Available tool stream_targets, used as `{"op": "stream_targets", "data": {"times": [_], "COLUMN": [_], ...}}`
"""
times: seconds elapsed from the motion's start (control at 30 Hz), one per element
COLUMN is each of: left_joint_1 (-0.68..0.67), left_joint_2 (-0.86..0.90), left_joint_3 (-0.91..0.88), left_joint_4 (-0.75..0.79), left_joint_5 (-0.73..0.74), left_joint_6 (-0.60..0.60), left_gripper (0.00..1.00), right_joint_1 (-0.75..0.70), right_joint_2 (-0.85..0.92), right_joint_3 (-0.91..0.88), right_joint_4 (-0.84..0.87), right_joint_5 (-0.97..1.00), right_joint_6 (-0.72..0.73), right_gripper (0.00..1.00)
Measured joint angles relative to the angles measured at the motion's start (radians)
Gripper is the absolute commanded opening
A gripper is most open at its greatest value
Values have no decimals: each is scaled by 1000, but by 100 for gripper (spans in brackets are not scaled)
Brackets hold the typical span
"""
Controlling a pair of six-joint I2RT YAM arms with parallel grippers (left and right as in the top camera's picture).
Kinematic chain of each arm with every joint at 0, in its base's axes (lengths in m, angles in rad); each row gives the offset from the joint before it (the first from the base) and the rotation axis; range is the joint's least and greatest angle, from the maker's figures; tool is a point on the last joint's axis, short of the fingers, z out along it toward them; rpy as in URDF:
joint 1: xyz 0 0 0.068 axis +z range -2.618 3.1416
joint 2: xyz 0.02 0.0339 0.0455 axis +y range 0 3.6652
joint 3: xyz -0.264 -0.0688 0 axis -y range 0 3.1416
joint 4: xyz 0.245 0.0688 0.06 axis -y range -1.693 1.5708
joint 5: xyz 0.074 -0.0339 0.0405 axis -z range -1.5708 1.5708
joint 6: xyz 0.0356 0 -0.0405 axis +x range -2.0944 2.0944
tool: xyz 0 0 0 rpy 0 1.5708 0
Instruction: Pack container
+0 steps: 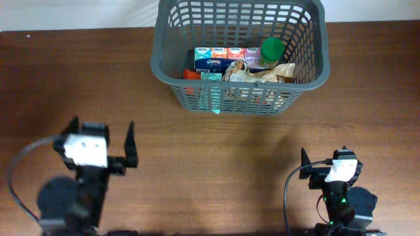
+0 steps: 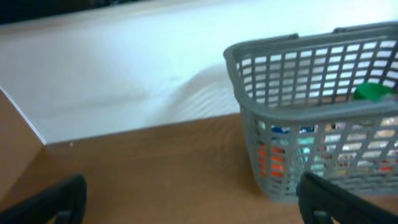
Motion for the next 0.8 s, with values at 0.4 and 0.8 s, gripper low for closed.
{"op": "stream_targets", "data": {"times": [0.4, 0.8], "left_joint_1": [-23, -23], "left_joint_2": [-276, -362], "left_joint_3": [-515, -700], "left_joint_4": [298, 305], "left_joint_5": [-19, -19], "left_joint_6": [0, 0], "left_gripper": [99, 99], "right_joint_1": [0, 0], "right_joint_2": [0, 0], "right_joint_3": [0, 0], "right_joint_4": [-1, 0], "right_joint_5": [0, 0], "right_joint_6": [-1, 0], "right_gripper": [99, 99]}}
